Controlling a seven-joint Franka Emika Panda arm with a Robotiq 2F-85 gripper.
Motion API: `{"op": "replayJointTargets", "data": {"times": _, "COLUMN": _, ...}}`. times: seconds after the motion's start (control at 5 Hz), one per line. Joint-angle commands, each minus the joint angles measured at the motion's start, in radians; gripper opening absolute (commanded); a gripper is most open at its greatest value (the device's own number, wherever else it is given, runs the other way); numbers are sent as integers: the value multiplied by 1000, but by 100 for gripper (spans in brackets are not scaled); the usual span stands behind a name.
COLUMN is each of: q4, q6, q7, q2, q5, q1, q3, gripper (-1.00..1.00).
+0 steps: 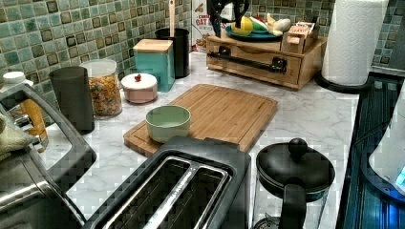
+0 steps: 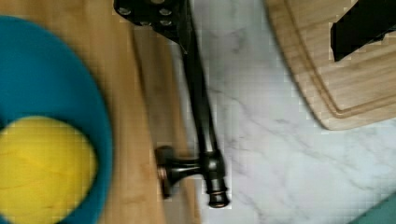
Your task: Open the drawer.
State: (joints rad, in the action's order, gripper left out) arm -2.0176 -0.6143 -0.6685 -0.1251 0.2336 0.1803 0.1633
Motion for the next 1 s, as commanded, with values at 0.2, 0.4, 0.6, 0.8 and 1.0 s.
{"op": "replayJointTargets", "data": {"times": 0.2, "q4": 34, "q6": -75, "q7": -106, "q2": -39, "q5": 63, "q1": 42, "q3": 25, "gripper": 100}}
{"op": "replayJointTargets", "data": {"times": 0.4, "q4": 38, "q6": -30, "q7": -40, "q2": -47, "q5": 129, "q1": 34, "q3": 38, "gripper": 100}}
{"op": "replayJointTargets", "data": {"times": 0.6, "q4": 0, "q6": -54, "q7": -16, "q2": -34, "q5": 141, "q1": 44, "q3": 51, "gripper": 100}}
{"op": "replayJointTargets", "data": {"times": 0.8, "q4": -42, "q6": -125, "q7": -7, "q2": -34, "q5": 148, "q1": 61, "q3": 56, "gripper": 100}}
{"op": "replayJointTargets", "data": {"times": 1.0, "q4": -47, "q6": -170, "q7": -46, "q2": -74, "q5": 90, "q1": 85, "q3": 48, "gripper": 100}}
